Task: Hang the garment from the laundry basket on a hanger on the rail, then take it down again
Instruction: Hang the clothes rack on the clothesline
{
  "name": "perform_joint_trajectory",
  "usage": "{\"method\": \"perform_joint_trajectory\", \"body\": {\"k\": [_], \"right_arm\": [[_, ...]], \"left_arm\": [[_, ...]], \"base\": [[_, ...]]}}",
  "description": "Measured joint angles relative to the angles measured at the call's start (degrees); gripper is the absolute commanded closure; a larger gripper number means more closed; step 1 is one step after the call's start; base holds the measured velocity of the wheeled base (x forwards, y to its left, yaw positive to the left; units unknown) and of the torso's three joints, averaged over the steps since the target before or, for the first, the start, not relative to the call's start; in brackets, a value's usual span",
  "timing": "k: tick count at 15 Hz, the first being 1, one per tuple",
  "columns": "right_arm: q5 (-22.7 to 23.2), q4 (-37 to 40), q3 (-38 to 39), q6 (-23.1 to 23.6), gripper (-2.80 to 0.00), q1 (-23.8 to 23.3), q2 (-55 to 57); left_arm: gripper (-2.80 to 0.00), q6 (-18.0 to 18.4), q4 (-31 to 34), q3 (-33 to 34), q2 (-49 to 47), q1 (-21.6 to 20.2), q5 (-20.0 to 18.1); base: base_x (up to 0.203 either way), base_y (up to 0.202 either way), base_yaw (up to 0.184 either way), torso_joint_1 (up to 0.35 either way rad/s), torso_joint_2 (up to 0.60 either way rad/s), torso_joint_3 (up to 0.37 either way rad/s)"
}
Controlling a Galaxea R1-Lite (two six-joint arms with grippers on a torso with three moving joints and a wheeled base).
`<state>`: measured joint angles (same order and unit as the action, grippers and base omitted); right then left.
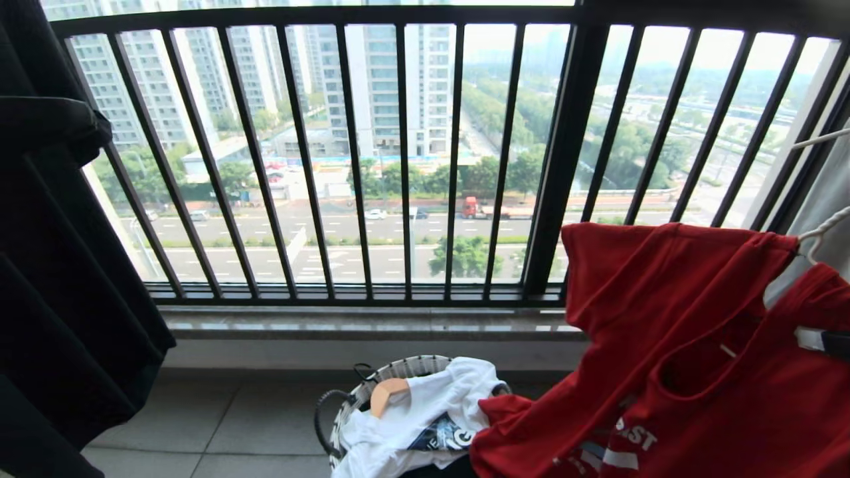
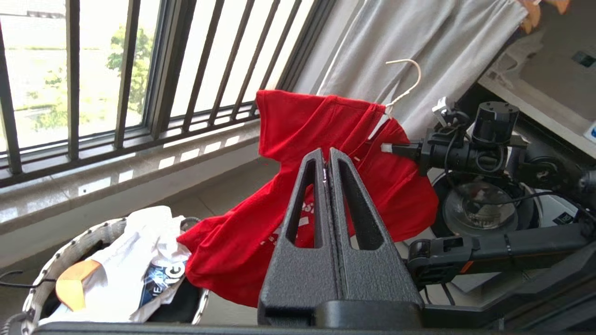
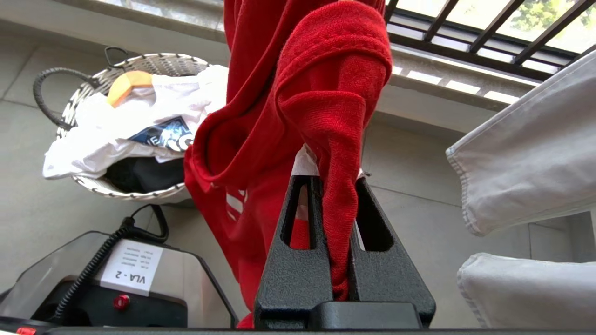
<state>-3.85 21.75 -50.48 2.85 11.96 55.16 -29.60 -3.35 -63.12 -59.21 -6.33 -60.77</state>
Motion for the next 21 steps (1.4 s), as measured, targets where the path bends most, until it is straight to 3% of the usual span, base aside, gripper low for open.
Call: {"method": "perform_joint_trajectory", "body": {"k": [14,21], "right_arm": [[0.00,0.29,1.20,-0.07,0.00,-0.13,-2.90],[0.01,0.27,1.34,-0.07,0.00,-0.22,-3.42]], "left_arm": [[0.00,-0.13,0.05,-0.10,1.02,0.00,-0.02],[0.00,-3.12,0.11,-1.49,6.38,0.00,0.24]], "base": [[0.000,0.000,0.000,0.167,-0.48,-0.314],[0.000,0.000,0.000,0.229,-0.53,-0.308]]}}
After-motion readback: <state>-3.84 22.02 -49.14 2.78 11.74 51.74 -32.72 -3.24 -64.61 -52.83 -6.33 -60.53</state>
